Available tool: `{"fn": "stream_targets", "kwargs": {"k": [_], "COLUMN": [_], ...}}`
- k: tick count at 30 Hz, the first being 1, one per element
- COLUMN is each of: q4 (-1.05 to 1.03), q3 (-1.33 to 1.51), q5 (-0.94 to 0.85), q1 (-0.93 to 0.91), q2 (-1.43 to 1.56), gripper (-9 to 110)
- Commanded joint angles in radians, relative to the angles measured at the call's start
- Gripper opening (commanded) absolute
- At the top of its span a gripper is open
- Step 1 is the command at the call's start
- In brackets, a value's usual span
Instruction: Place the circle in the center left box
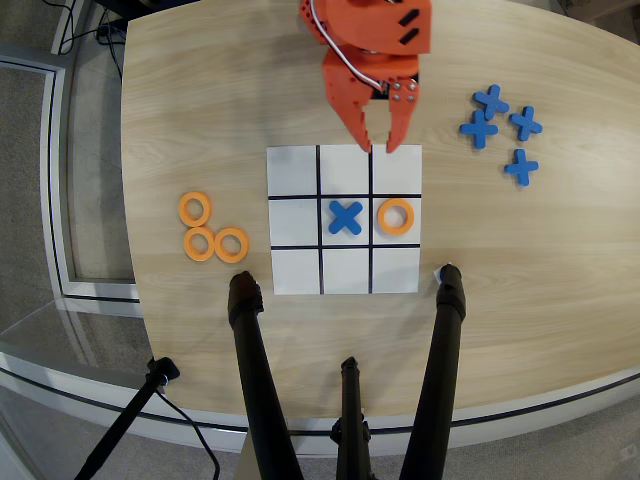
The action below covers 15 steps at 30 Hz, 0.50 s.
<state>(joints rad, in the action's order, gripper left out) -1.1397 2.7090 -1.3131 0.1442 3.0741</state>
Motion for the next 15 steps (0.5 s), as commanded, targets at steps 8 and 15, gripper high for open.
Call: {"fn": "stream_targets", "kwargs": {"k": [8,15], "q4": [0.052,-0.002], "q3": [0.4,0.494], "q5": [-0.141,-0.175], "q1": [-0.16,-0.147], "q2": [0.282,0.282], "gripper": [7,4]}}
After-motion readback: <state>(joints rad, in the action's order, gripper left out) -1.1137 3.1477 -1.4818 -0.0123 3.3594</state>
